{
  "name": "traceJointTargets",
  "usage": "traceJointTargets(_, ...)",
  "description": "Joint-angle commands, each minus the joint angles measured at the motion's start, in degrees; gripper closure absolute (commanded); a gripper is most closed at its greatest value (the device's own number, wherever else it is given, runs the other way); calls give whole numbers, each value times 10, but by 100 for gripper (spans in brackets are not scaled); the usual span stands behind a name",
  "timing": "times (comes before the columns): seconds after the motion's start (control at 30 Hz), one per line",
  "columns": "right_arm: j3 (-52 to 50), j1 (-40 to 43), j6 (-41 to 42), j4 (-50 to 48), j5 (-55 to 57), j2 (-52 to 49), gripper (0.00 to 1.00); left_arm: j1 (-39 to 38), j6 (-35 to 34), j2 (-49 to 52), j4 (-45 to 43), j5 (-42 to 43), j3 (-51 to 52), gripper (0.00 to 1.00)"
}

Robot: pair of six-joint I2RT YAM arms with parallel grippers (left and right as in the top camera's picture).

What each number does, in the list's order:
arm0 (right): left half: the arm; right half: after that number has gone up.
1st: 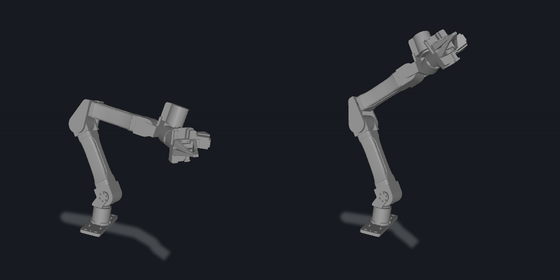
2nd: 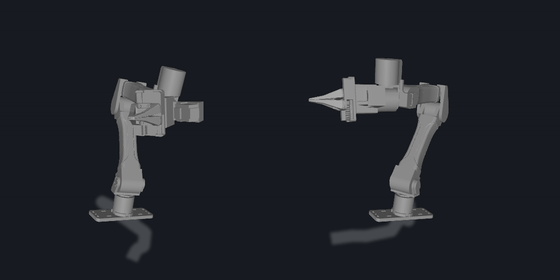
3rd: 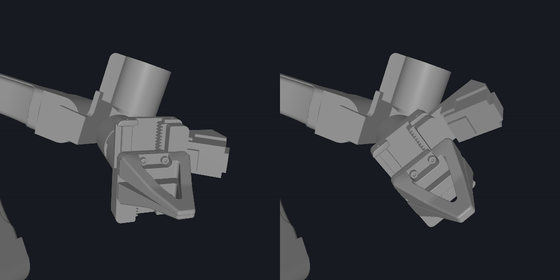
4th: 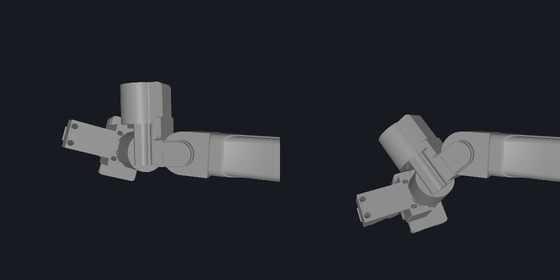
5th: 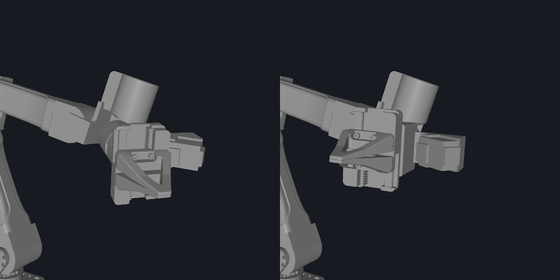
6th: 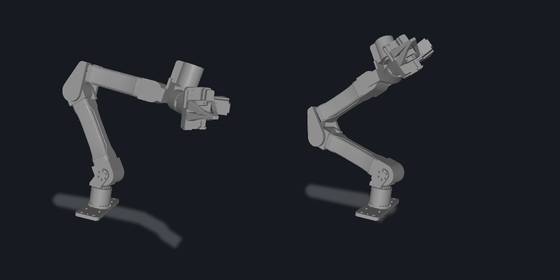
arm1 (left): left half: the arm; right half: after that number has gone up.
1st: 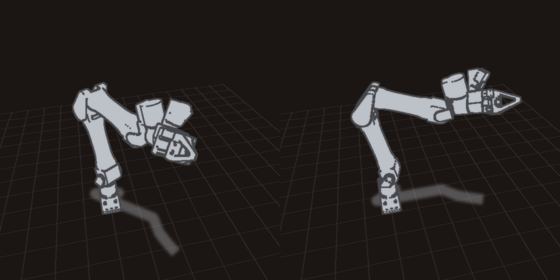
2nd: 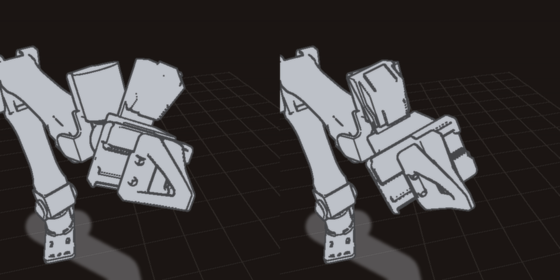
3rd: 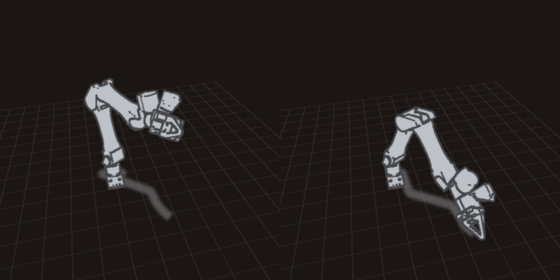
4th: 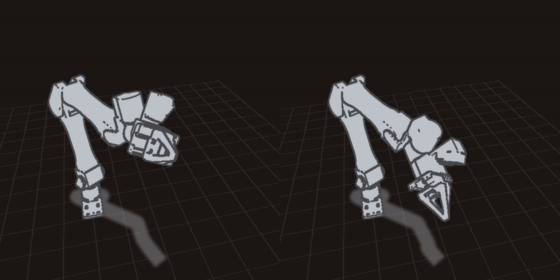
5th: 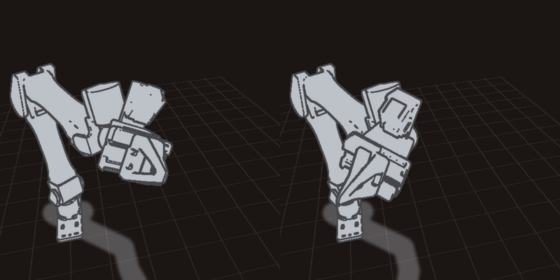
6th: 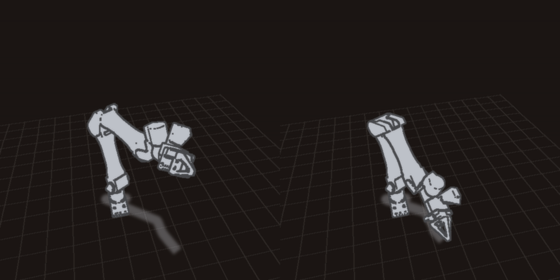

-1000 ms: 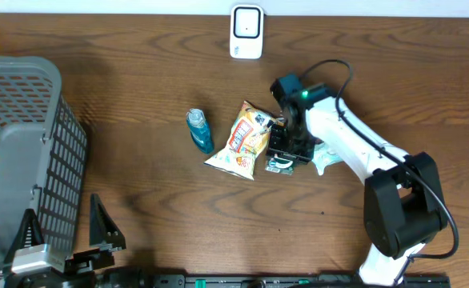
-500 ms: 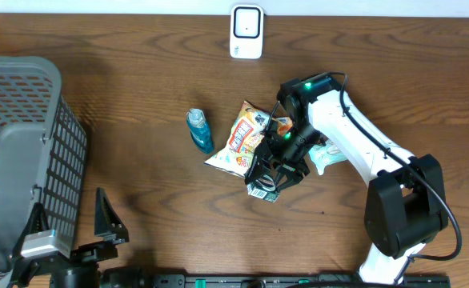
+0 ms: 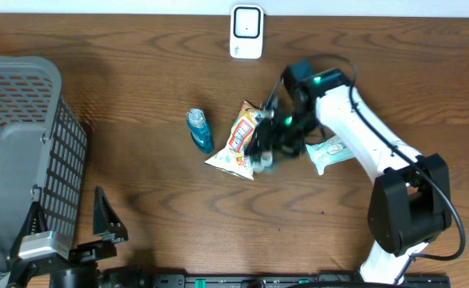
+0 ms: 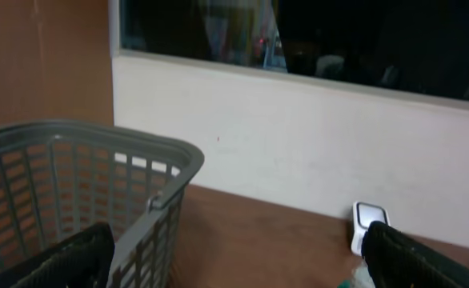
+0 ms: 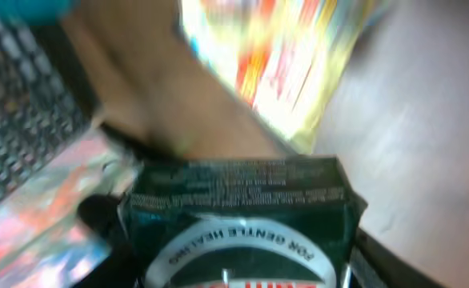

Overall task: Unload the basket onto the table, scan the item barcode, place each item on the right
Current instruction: 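Carry the Zam-Buk box up to the white barcode scanner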

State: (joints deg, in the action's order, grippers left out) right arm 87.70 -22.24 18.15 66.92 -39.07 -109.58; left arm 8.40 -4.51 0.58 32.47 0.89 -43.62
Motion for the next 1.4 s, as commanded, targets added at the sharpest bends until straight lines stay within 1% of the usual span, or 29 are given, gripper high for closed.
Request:
traceJointTargets(0.0, 26, 16, 31, -90, 179, 5, 61, -1, -3, -4, -15, -7, 12, 2)
traceJointTargets(0.1, 22, 13, 30, -228, 308, 5, 60, -1, -3, -4, -15, -7, 15, 2)
traceJointTargets(0.17, 15, 7, 21, -322, 365, 5, 58, -1, -3, -4, -15, -7, 15, 2)
traceJointTargets(0.2, 10, 2, 12, -376, 393, 3, 56, -1, -3, -4, -14, -7, 15, 2)
traceJointTargets(0.23, 5, -5, -3, -460, 431, -8, 54, -1, -3, -4, -13, -7, 15, 2)
traceJointTargets(0.37, 6, -14, -7, -604, 462, -57, 61, -1, -3, -4, -12, -7, 15, 2)
traceJointTargets(0.4, 6, -14, -14, -659, 462, -83, 62, -1, -3, -4, -12, -7, 15, 2)
traceJointTargets(0.43, 6, -14, -17, -683, 462, -93, 61, -1, -3, -4, -12, -7, 15, 2)
traceJointTargets(0.5, 7, -14, -45, -773, 462, -130, 61, -1, -3, -4, -13, -7, 15, 2)
traceJointTargets(0.63, 23, -15, -76, -888, 474, -181, 59, -1, -3, -4, -12, -6, 15, 2)
traceJointTargets(0.7, 46, -14, -76, -912, 493, -203, 60, -1, -3, -4, -12, -6, 15, 2)
traceJointTargets(0.8, 106, -14, -82, -911, 495, -244, 61, -1, -3, -4, -10, -3, 15, 2)
traceJointTargets(0.93, 212, -16, -82, -875, 492, -307, 61, -1, -3, -3, -9, 1, 24, 2)
traceJointTargets(1.0, 269, -19, -85, -849, 490, -342, 61, -1, -3, -3, -13, 19, 38, 2)
traceJointTargets(1.07, 313, -20, -86, -832, 490, -371, 62, -1, -3, -3, -30, 57, 59, 2)
traceJointTargets(1.2, 360, -18, -86, -810, 490, -403, 62, -1, -3, -3, -82, 115, 111, 2)
traceJointTargets(1.37, 365, -11, -86, -802, 491, -391, 65, -1, 15, -3, -151, 132, 174, 2)
